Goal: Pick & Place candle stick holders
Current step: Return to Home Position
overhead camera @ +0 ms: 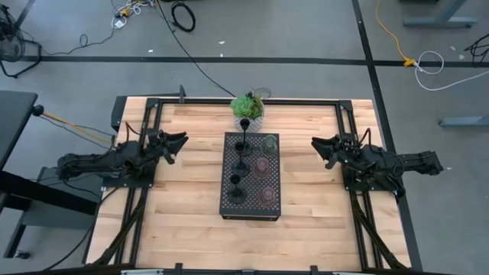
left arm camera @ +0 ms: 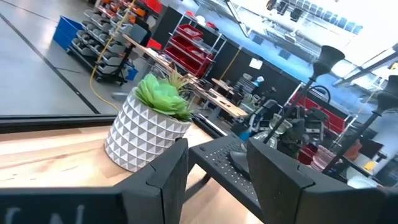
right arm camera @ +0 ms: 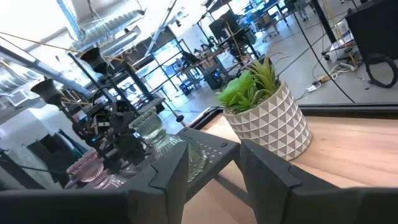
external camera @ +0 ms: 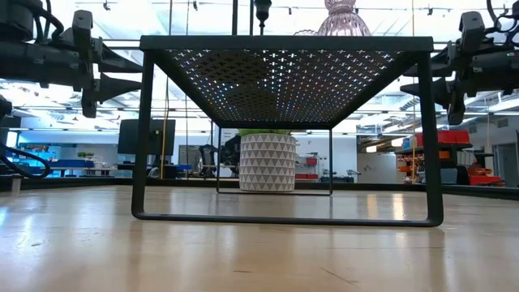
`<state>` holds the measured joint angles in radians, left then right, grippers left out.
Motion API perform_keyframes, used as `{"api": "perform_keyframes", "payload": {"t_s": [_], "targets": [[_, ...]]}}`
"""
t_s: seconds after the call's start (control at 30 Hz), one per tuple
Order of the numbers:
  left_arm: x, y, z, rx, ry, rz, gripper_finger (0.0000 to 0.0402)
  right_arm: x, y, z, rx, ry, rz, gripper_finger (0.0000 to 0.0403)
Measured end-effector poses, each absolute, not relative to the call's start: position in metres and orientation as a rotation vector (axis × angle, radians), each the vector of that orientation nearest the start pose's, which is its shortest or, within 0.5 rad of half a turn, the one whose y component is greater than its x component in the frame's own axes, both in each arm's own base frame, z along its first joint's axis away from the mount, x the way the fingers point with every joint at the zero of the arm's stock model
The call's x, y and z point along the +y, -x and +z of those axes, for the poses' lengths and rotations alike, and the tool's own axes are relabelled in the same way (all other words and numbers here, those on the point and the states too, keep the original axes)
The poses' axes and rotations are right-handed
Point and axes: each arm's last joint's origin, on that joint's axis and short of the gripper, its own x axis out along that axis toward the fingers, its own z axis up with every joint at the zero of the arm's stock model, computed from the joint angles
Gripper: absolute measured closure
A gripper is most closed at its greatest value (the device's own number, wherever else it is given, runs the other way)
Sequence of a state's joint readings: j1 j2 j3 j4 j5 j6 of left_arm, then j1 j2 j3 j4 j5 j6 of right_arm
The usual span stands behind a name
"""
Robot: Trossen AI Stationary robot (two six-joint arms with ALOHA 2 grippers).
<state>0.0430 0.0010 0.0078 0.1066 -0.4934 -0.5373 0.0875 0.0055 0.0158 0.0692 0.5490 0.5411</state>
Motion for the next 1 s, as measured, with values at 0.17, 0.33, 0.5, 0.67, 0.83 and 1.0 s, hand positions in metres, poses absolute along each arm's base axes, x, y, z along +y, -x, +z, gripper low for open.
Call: {"api": "perform_keyframes", "payload": {"t_s": [0.17, 0.33, 0.5, 0.67, 0.83, 1.0], "targets": [[0.0184, -0.0924, 0.176, -0.256, 0.549, 0.5, 0.0232, -0.0069, -0.0935, 0.1749, -0.2, -0.556, -0.429, 0.0257], [0.0196, -0.0922, 0.1759, -0.259, 0.547, 0.513, 0.0232, -0.0075, -0.0932, 0.1749, -0.188, -0.483, -0.457, 0.0257], [0.021, -0.0919, 0.1759, -0.264, 0.546, 0.528, 0.0232, -0.0085, -0.093, 0.1744, -0.114, -0.188, -0.514, 0.0257], [0.0214, -0.0918, 0.1759, -0.265, 0.545, 0.532, 0.0232, -0.0083, -0.0938, 0.1737, -0.068, -0.046, -0.515, 0.0257], [0.0214, -0.0918, 0.1759, -0.265, 0.545, 0.531, 0.0232, -0.0068, -0.0955, 0.1726, -0.067, -0.1, -0.463, 0.0257], [0.0214, -0.0918, 0.1759, -0.265, 0.545, 0.532, 0.0232, -0.0062, -0.0959, 0.1725, -0.075, -0.144, -0.439, 0.0257]]}}
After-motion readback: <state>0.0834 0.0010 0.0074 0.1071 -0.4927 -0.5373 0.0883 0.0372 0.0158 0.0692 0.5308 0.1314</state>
